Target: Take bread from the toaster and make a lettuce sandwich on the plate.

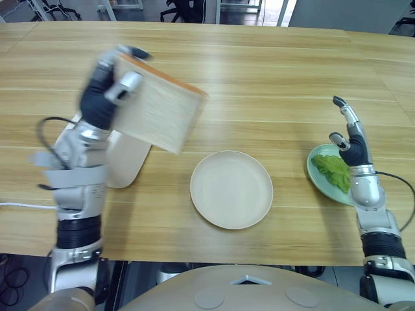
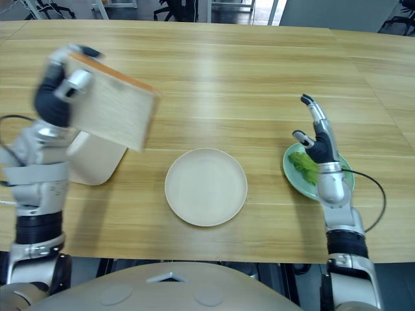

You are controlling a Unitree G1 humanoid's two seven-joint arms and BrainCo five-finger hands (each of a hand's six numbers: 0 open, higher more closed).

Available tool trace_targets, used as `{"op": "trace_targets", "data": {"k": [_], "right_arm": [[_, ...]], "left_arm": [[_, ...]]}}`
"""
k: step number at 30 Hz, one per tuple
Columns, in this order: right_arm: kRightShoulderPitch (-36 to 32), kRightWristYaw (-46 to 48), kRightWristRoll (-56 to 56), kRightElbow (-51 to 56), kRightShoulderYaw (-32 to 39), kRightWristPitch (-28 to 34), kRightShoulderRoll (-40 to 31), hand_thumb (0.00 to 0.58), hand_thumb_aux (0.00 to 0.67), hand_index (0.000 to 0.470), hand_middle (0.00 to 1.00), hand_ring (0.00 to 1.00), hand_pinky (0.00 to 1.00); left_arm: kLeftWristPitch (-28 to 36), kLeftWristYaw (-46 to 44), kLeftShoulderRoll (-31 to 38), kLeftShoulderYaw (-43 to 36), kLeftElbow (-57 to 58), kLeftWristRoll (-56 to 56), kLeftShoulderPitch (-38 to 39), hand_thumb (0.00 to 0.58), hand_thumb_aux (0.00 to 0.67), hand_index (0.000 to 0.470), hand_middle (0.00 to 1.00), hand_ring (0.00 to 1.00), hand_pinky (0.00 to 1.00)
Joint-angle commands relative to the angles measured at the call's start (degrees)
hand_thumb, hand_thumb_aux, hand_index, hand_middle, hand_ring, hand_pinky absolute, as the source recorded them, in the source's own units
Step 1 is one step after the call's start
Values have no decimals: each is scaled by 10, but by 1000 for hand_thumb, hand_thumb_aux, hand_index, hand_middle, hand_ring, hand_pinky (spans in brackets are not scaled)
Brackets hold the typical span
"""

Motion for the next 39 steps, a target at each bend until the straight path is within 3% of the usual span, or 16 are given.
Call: {"op": "trace_targets", "data": {"k": [1, 6, 7, 8, 9, 11, 12, 19, 24, 25, 28, 31, 34, 35, 36, 39], "right_arm": [[10, -86, -114, 30, 19, 80, -44, 0, 0, 0, 0, 0, 0], [-3, -169, -219, 112, 87, 172, -90, 0, 0, 0, 0, 0, 0], [-9, -175, -227, 127, 101, 181, -93, 316, 218, 150, 0, 0, 0], [-14, -183, -235, 143, 116, 191, -96, 417, 315, 216, 0, 0, 0], [-19, -189, -242, 157, 129, 200, -97, 438, 339, 233, 0, 0, 0], [-23, -195, -250, 173, 149, 218, -100, 387, 284, 195, 0, 0, 0], [-25, -197, -250, 178, 156, 224, -101, 223, 145, 99, 0, 0, 0], [-43, -203, -269, 275, 236, 255, -104, 441, 342, 235, 0, 0, 0], [-55, -206, -259, 312, 270, 253, -99, 526, 465, 319, 0, 0, 0], [-57, -208, -256, 318, 274, 251, -99, 572, 594, 408, 0, 0, 0], [-64, -209, -248, 331, 283, 245, -98, 566, 565, 388, 0, 0, 0], [-65, -214, -240, 334, 292, 240, -99, 580, 667, 458, 0, 0, 0], [-65, -226, -232, 320, 291, 236, -102, 580, 670, 460, 0, 0, 0], [-64, -234, -231, 312, 289, 237, -104, 580, 670, 460, 0, 0, 0], [-62, -242, -227, 303, 286, 235, -106, 580, 670, 460, 0, 0, 0], [-53, -261, -216, 265, 274, 230, -116, 580, 670, 460, 0, 0, 0]], "left_arm": [[-4, -54, -13, -62, 61, 52, -9, 580, 670, 460, 1000, 1000, 1000], [-22, -138, -14, -134, 137, 108, -21, 580, 670, 460, 1000, 1000, 1000], [-22, -151, -15, -144, 150, 116, -24, 580, 670, 460, 1000, 1000, 1000], [-25, -163, -17, -155, 169, 128, -28, 580, 670, 460, 1000, 1000, 1000], [-28, -171, -20, -165, 191, 140, -35, 580, 670, 460, 1000, 1000, 1000], [-37, -187, -30, -181, 238, 161, -52, 580, 670, 460, 1000, 1000, 1000], [-41, -192, -34, -184, 255, 167, -58, 580, 670, 460, 1000, 1000, 1000], [-116, -201, -80, -219, 445, 250, -121, 580, 670, 460, 1000, 1000, 1000], [-174, -184, -114, -225, 567, 299, -159, 580, 670, 460, 1000, 1000, 1000], [-183, -184, -119, -223, 582, 303, -162, 580, 670, 460, 1000, 1000, 1000], [-200, -185, -128, -222, 610, 312, -165, 580, 670, 460, 1000, 1000, 1000], [-220, -177, -132, -227, 628, 331, -165, 580, 670, 460, 1000, 1000, 1000], [-241, -146, -130, -227, 633, 356, -167, 580, 670, 460, 1000, 1000, 1000], [-247, -134, -131, -223, 632, 361, -169, 360, 257, 177, 969, 969, 969], [-243, -132, -134, -216, 627, 355, -171, 0, 0, 0, 965, 965, 965], [-252, -124, -130, -209, 606, 357, -173, 0, 0, 0, 961, 961, 961]]}}
